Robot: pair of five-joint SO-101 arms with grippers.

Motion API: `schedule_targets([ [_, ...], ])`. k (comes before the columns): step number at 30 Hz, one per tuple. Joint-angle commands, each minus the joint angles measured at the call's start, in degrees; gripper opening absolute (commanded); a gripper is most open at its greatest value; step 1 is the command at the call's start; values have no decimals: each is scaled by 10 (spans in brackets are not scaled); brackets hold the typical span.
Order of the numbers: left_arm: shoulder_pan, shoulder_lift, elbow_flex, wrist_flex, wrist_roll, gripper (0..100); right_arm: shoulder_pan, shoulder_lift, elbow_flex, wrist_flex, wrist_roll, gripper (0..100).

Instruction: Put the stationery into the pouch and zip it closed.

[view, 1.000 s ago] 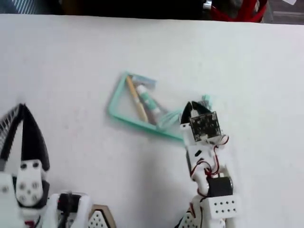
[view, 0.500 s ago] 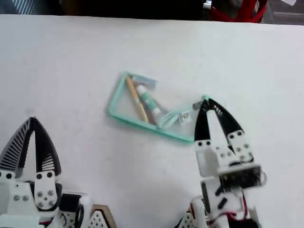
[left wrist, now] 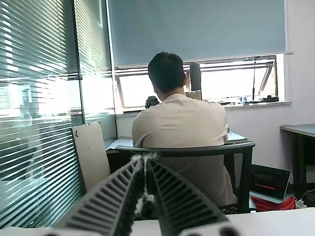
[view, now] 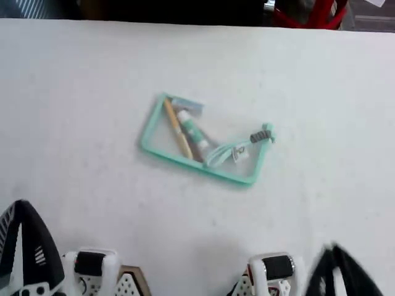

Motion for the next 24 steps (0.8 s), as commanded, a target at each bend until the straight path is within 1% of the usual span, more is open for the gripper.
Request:
schedule_targets([
  [1, -5, 0, -26, 16, 6, 24, 3, 2, -105, 33, -6, 18],
  [4, -49, 0, -11, 3, 4, 24, 41, 2, -156, 51, -5, 18],
  [6, -88, 0, 62, -62, 5, 24, 92, 2, -170, 57, -4, 18],
  [8, -115, 0, 169, -149, 6, 24, 167, 2, -169, 60, -3, 18],
  [10, -119, 0, 266, -221, 7, 24, 227, 3, -168, 78, -3, 18],
  [12, -119, 0, 338, -262, 8, 24, 255, 5, -156, 102, -6, 18],
  [14, -119, 0, 382, -274, 9, 24, 253, 5, -116, 107, -7, 18],
  [16, -118, 0, 406, -274, 33, 24, 234, 5, -55, 92, -7, 18],
  [18, -118, 0, 424, -277, 56, 27, 206, 4, 28, 52, -7, 18],
  [21, -97, 0, 458, -286, 59, 27, 158, 4, 175, -27, -7, 18],
  [24, -68, 0, 541, -332, 57, 28, 118, 4, 351, -117, -3, 18],
])
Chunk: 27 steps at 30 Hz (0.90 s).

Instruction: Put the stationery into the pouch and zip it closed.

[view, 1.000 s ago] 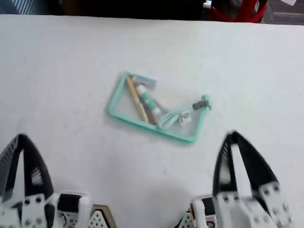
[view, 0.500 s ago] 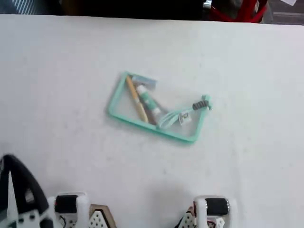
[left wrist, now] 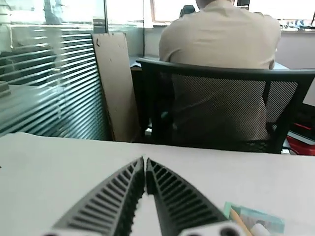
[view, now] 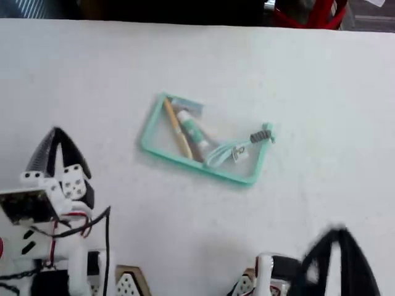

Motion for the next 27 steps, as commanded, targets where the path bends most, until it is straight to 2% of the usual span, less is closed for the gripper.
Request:
schedule_targets([
  [1, 29, 0, 93, -72, -4, 28, -39, 5, 223, -118, -1, 18],
  [6, 34, 0, 291, -248, -114, 28, -40, 4, 476, -299, 0, 18],
  [7, 34, 5, 295, -257, -126, 27, -40, 4, 517, -335, 0, 18],
  [13, 35, 17, 293, -177, -105, 28, -41, 4, 739, -500, 0, 21],
  [23, 34, 18, 293, -46, -99, 28, -31, 7, 743, -336, 0, 21],
  [27, 30, 17, 293, 40, -103, 24, -33, 7, 743, -246, -4, 21],
])
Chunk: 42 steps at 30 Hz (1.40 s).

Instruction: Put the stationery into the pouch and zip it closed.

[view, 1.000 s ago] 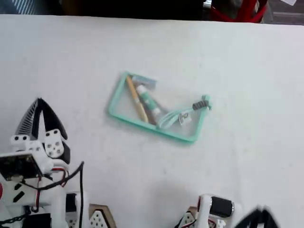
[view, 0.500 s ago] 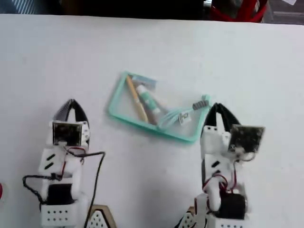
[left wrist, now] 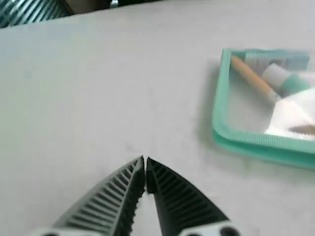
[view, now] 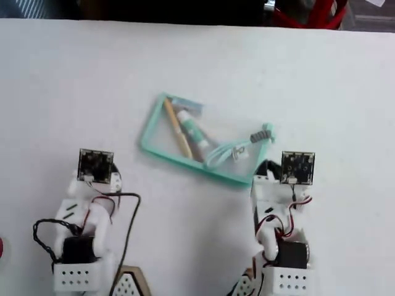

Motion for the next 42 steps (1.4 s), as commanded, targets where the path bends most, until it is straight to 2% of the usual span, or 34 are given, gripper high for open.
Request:
schedule_targets([
  [1, 0, -2, -2, 89, 6, 24, 0, -3, 5, 95, -4, 21],
  [5, 6, -4, -2, 208, 7, 25, 1, -4, 5, 220, -1, 21],
  [8, 6, -4, -2, 248, 7, 24, 2, -5, 5, 233, -1, 19],
  [42, 2, -4, -2, 245, 6, 26, 2, -5, 5, 233, -2, 21],
])
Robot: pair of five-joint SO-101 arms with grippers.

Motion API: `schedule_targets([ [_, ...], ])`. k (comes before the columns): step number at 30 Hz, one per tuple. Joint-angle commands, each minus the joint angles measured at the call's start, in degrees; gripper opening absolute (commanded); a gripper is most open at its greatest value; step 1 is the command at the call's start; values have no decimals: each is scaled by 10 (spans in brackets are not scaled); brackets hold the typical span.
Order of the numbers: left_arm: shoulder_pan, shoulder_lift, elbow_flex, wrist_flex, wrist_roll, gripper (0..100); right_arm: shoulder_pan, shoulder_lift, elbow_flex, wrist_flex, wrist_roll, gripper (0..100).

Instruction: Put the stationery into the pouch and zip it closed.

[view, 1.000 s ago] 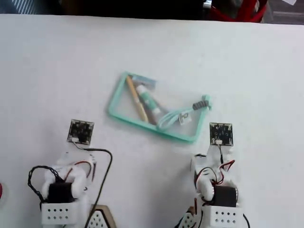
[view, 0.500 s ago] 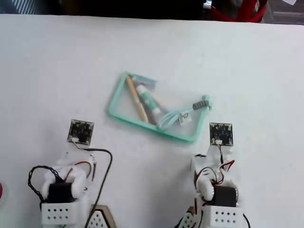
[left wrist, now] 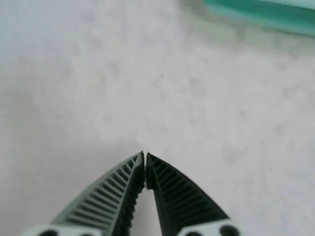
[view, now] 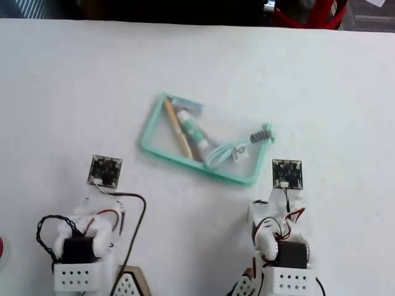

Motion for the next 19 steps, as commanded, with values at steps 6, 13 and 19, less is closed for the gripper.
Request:
schedule_targets([
  [6, 1, -3, -2, 3, 6, 26, 1, -5, 5, 4, -1, 21],
  [13, 2, -3, -2, 3, 5, 26, 2, -4, 5, 4, -1, 21],
  [19, 2, -3, -2, 3, 5, 26, 2, -4, 5, 4, -1, 21],
])
